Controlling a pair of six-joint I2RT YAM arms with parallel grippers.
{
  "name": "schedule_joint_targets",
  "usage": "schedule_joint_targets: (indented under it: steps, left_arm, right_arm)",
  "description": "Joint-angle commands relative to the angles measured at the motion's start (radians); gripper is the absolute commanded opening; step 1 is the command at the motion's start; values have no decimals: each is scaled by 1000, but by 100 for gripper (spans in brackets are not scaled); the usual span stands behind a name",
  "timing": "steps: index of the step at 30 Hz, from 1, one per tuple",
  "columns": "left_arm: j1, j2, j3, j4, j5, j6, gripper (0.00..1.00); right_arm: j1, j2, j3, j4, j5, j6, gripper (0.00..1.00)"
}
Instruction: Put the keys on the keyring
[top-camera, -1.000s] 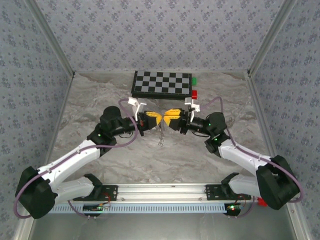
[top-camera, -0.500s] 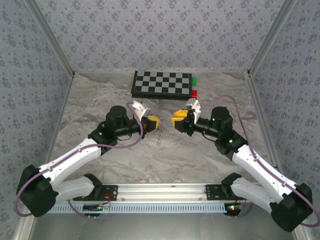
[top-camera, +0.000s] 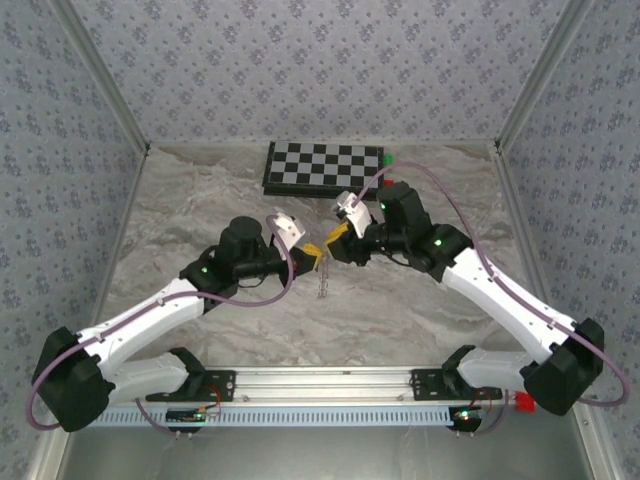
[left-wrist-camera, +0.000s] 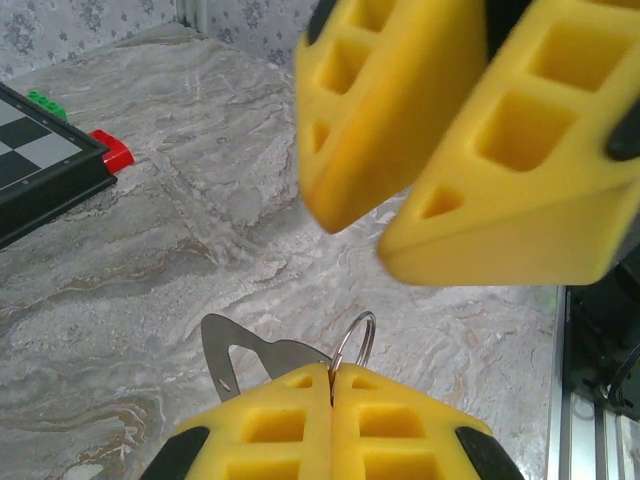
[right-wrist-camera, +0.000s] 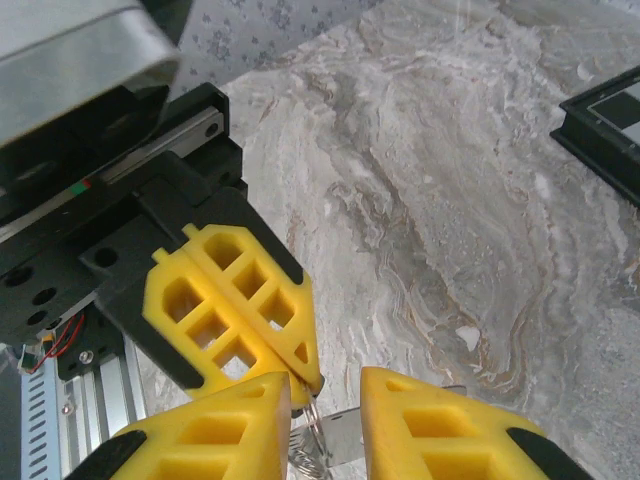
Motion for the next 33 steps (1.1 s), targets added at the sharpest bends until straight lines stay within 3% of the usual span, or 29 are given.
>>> schedule_joint_targets:
  steps: [1,15,22,33]
  left_arm:
    - [-7,-36,17,3,-8,37,0]
    - [-15,-31,16,-10,1,52,0]
    - [-17,-23,20,-13,28,57,0]
    - [-30,-17,29,-24,42,64,0]
  right_arm:
    - [6,30,52,-127,2,-46,24]
    - [31,105,145,-259,-13,-105,24]
    - [35,117,150,-262,-9,-112,15]
    - [54,136,151,-261,-18,-124,13]
